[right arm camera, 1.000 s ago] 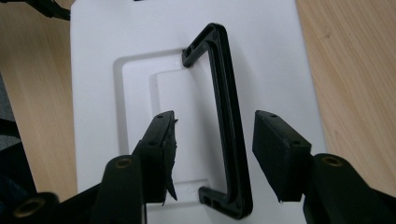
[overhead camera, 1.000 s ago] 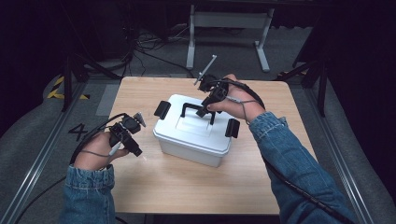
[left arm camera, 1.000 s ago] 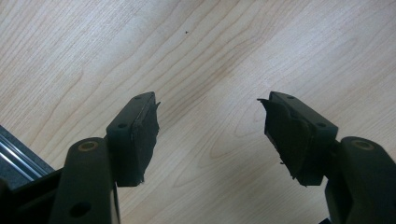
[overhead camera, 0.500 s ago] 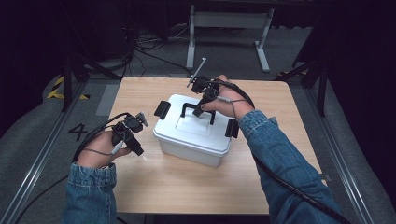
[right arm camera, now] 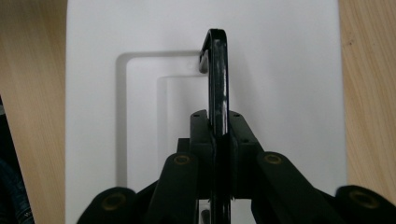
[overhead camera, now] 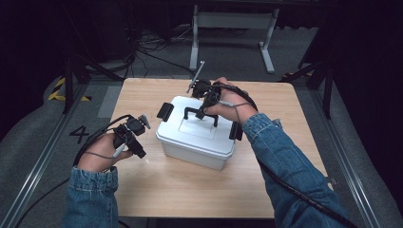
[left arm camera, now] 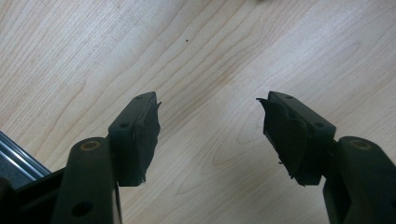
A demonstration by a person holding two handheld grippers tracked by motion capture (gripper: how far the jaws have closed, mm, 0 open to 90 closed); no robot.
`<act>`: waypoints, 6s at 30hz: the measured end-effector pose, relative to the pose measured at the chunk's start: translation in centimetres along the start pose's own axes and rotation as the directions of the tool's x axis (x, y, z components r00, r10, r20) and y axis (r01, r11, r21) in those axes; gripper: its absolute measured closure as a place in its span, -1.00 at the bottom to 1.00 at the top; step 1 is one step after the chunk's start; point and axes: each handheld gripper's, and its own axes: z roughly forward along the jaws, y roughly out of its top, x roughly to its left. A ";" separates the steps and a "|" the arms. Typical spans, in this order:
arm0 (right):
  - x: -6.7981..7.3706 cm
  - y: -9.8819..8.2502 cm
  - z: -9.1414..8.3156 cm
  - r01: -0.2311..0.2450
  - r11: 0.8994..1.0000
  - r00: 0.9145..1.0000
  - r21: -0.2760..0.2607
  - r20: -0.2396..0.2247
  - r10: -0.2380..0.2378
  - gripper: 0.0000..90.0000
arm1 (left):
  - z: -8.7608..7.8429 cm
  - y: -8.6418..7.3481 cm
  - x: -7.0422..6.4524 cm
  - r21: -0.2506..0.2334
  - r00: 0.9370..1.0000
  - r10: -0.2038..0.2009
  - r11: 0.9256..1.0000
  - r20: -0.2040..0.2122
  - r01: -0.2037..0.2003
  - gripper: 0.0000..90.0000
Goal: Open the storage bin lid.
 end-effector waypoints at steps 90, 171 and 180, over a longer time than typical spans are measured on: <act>-6.8 -19.3 -13.3 -0.334 0.930 0.924 -0.154 0.140 0.356 0.87 | 1.0 -0.1 0.9 0.023 0.999 -0.033 0.999 0.007 0.033 -0.18; -11.5 -28.3 2.3 -0.538 0.840 0.840 -0.063 0.043 0.541 0.87 | 1.9 -0.3 1.3 0.047 0.999 -0.033 0.998 0.002 0.033 -0.19; -12.0 -28.6 2.1 -0.580 0.810 0.812 -0.087 0.024 0.584 0.58 | 1.9 -0.5 1.2 0.047 0.999 -0.040 0.998 0.009 0.039 -0.19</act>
